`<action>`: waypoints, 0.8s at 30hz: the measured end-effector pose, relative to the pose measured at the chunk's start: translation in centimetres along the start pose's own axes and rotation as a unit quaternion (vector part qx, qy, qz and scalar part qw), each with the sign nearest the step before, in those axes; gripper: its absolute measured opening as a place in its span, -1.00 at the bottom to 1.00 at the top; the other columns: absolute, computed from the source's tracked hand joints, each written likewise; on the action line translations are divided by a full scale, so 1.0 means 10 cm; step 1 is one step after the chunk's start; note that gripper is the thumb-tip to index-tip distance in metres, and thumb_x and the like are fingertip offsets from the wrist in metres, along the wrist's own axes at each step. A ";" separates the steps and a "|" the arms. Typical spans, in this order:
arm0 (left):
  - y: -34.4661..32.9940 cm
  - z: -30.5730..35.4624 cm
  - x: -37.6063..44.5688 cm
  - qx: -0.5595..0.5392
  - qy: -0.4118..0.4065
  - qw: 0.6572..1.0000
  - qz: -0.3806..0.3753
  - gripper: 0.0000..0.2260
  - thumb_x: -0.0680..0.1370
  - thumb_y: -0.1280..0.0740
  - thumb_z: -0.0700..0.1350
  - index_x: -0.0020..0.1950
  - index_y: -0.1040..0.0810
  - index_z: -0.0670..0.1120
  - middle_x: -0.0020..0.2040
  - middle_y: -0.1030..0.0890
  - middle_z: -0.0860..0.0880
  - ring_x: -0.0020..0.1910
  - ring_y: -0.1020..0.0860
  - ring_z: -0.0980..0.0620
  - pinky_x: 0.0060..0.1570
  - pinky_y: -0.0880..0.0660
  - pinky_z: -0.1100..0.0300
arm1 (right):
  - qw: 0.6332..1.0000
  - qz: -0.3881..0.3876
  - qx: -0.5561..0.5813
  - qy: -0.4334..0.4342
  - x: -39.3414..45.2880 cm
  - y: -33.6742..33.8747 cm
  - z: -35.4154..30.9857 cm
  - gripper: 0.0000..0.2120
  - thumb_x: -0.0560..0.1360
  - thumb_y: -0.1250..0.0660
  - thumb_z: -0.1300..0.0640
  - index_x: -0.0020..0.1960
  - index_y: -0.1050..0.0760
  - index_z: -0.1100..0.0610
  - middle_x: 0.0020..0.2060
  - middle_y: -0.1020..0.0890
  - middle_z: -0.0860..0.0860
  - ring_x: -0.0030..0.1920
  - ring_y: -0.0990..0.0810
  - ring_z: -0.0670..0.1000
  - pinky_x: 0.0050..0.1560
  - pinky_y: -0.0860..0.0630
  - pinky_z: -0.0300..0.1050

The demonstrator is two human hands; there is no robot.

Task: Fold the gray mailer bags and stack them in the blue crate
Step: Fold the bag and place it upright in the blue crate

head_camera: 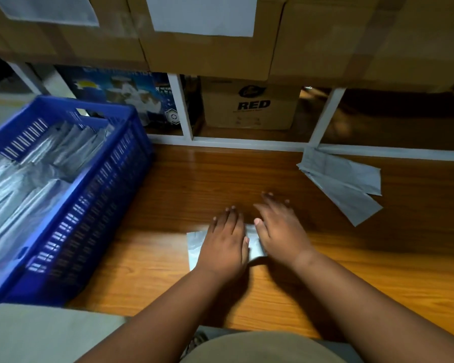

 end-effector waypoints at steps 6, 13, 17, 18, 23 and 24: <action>-0.24 -0.01 0.22 -0.009 0.049 0.999 0.002 -0.47 0.69 -0.14 0.03 0.63 -0.35 -0.16 0.63 -0.36 -0.21 0.64 -0.27 -0.22 0.57 -0.25 -0.23 | 0.990 -0.113 -0.079 0.024 0.15 -0.38 -0.02 -0.46 0.76 0.02 -0.12 0.71 -0.13 -0.03 0.73 -0.04 0.04 0.73 0.07 0.07 0.69 0.07 0.17; -0.33 -0.04 0.14 0.036 0.042 0.998 0.018 -0.42 0.68 -0.13 0.05 0.68 -0.28 -0.15 0.66 -0.29 -0.20 0.67 -0.19 -0.21 0.58 -0.16 -0.25 | 0.986 -0.096 -0.139 -0.013 -0.01 -0.63 0.08 -0.38 0.73 0.10 -0.18 0.75 0.08 -0.03 0.74 0.08 0.03 0.73 0.16 0.10 0.67 0.15 0.27; -0.32 -0.02 0.16 0.043 0.050 0.998 0.019 -0.41 0.70 -0.12 0.05 0.70 -0.23 -0.15 0.68 -0.25 -0.19 0.68 -0.14 -0.21 0.60 -0.10 -0.26 | 0.985 -0.088 -0.147 -0.007 0.03 -0.65 0.09 -0.36 0.72 0.08 -0.18 0.75 0.05 -0.01 0.74 0.06 0.07 0.73 0.12 0.14 0.65 0.09 0.34; -0.33 -0.02 0.16 0.043 0.051 0.998 0.016 -0.41 0.70 -0.11 0.05 0.70 -0.21 -0.15 0.69 -0.23 -0.19 0.69 -0.13 -0.21 0.61 -0.09 -0.26 | 0.985 -0.088 -0.147 -0.006 0.04 -0.66 0.10 -0.36 0.71 0.06 -0.18 0.74 0.03 0.00 0.74 0.04 0.08 0.73 0.10 0.15 0.65 0.07 0.36; -0.34 -0.02 0.19 0.043 0.048 0.998 0.010 -0.39 0.70 -0.08 0.06 0.73 -0.13 -0.15 0.72 -0.15 -0.19 0.71 -0.05 -0.18 0.62 -0.03 -0.24 | 0.984 -0.070 -0.163 0.003 0.07 -0.72 0.13 -0.37 0.71 -0.02 -0.17 0.74 -0.07 -0.02 0.73 -0.03 0.09 0.72 0.03 0.19 0.62 0.00 0.41; -0.34 -0.03 0.18 0.043 0.049 0.998 0.005 -0.39 0.71 -0.07 0.06 0.73 -0.12 -0.15 0.72 -0.14 -0.19 0.71 -0.04 -0.18 0.62 -0.02 -0.23 | 0.985 -0.070 -0.161 0.004 0.07 -0.73 0.12 -0.38 0.72 -0.02 -0.17 0.74 -0.06 -0.04 0.74 -0.02 0.08 0.72 0.04 0.20 0.62 0.00 0.41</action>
Point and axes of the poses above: each hand's wrist, its own x-axis towards the middle knuckle, its own y-axis out of the back of the hand, z = x × y, the point moved 7 cm from there along x, towards the middle knuckle
